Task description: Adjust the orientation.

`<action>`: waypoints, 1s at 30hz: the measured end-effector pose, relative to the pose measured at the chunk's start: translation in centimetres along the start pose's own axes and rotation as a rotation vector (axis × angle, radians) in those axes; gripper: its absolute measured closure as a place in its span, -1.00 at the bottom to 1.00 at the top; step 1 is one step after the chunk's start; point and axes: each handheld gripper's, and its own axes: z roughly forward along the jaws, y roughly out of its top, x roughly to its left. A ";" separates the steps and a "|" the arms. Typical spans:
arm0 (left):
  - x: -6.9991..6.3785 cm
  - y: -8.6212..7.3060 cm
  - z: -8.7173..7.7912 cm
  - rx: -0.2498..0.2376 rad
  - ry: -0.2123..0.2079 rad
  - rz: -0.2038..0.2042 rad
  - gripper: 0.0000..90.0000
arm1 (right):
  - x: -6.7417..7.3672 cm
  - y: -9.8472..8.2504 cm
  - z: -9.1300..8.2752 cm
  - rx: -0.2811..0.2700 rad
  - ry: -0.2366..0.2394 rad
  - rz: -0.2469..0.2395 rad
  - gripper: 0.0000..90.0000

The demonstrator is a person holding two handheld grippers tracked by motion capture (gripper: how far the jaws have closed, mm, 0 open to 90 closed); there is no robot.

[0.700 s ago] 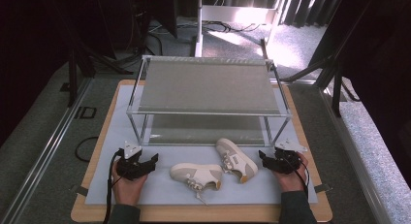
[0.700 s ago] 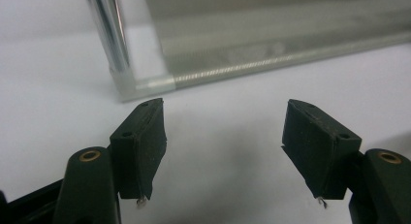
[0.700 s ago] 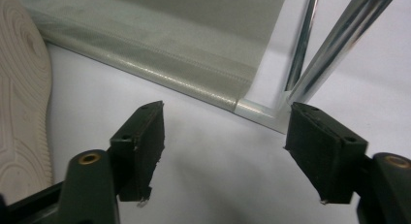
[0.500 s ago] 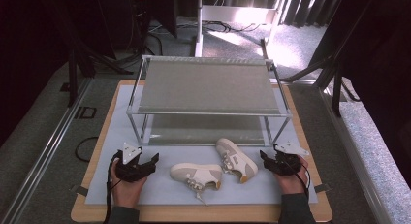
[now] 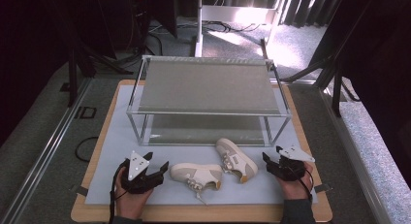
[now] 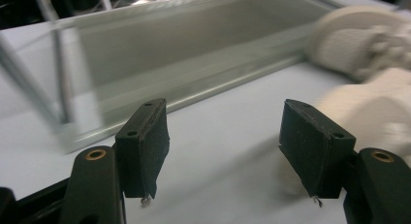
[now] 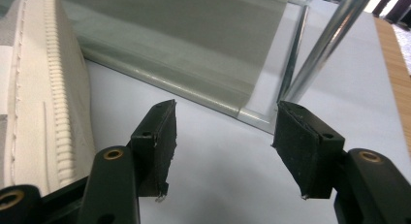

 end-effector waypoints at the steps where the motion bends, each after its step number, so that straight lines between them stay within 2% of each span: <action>1: -0.4 0.0 -0.1 -0.001 -0.011 0.010 -0.19 | 0.0 0.0 0.0 0.008 -0.009 -0.001 -0.09; 5: -1.7 0.3 -0.3 -0.004 -0.054 0.046 -0.11 | 0.1 -0.3 0.0 0.018 -0.017 -0.001 -0.09; 6: -1.7 0.3 -0.3 -0.004 -0.054 0.046 -0.10 | 0.1 -0.3 0.0 0.018 -0.017 -0.001 -0.09; 7: -2.5 0.6 -0.4 -0.012 -0.082 0.059 -0.10 | 0.1 -0.3 0.0 0.018 -0.021 -0.002 -0.09; 9: -3.1 0.8 -0.3 -0.012 -0.105 0.068 -0.02 | 0.1 -0.3 -0.3 0.011 -0.026 -0.003 -0.09; 12: -4.0 1.0 -0.1 -0.002 -0.125 0.098 0.04 | 0.1 -0.3 -0.5 0.006 -0.024 -0.004 -0.09; 15: -4.8 0.9 0.2 -0.001 -0.165 0.102 0.07 | 0.1 -0.4 -0.5 0.010 -0.023 -0.008 -0.09; 16: -5.1 1.0 0.4 -0.001 -0.184 0.103 0.07 | 0.1 -0.4 -0.5 0.013 -0.026 -0.007 -0.09; 18: -6.0 1.0 0.6 0.001 -0.190 0.133 0.07 | 0.1 -0.4 -0.4 0.015 -0.025 -0.004 -0.09; 22: -7.5 1.4 0.8 -0.002 -0.229 0.173 0.06 | 0.1 -0.5 -0.4 0.014 -0.027 -0.006 -0.09; 24: -8.2 1.4 0.9 0.002 -0.232 0.197 0.04 | 0.1 -0.5 -0.4 0.014 -0.026 -0.007 -0.09; 30: -9.4 0.9 1.9 0.021 -0.265 0.245 -0.10 | 0.2 -0.5 -0.4 0.012 -0.024 -0.009 -0.12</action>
